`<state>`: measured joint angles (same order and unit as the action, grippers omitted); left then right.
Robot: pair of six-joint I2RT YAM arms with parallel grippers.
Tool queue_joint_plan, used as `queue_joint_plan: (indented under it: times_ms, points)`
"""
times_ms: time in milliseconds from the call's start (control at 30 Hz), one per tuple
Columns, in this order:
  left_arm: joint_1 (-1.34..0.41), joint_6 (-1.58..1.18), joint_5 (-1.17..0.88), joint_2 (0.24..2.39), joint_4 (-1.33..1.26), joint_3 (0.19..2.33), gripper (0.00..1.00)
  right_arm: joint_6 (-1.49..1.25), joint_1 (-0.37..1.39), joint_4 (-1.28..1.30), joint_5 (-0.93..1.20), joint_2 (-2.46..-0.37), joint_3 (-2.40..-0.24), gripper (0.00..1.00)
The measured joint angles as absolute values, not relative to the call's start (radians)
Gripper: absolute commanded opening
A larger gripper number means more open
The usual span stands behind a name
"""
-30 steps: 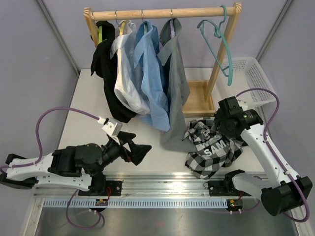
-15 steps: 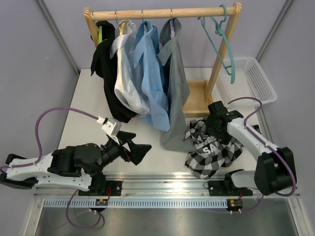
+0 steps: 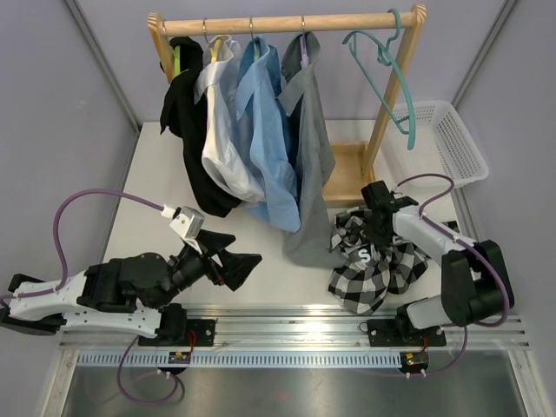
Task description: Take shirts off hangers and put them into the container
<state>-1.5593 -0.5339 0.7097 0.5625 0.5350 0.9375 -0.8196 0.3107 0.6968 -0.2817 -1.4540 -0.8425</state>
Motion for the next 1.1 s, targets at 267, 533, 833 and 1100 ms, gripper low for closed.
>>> queue_joint_plan:
  times_ms: [267, 533, 833, 1100]
  points:
    - [-1.56, -0.533, 0.708, 0.566, 0.541, 0.937, 0.96, -0.805, 0.311, 0.896, -0.439, -1.051, -0.979, 0.0]
    - [-1.559, -0.533, 0.706, 0.587, 0.541, 0.937, 0.96, -0.707, 0.31, 1.029, -0.673, -0.901, -1.448, 0.0]
    - [-1.559, -0.533, 0.706, 0.586, 0.543, 0.937, 0.96, -0.577, 0.31, 1.033, -0.842, -0.993, -1.625, 0.0]
    - [-1.559, -0.533, 0.703, 0.586, 0.543, 0.937, 0.96, -0.39, 0.299, 0.816, -0.963, -1.163, -1.721, 0.0]
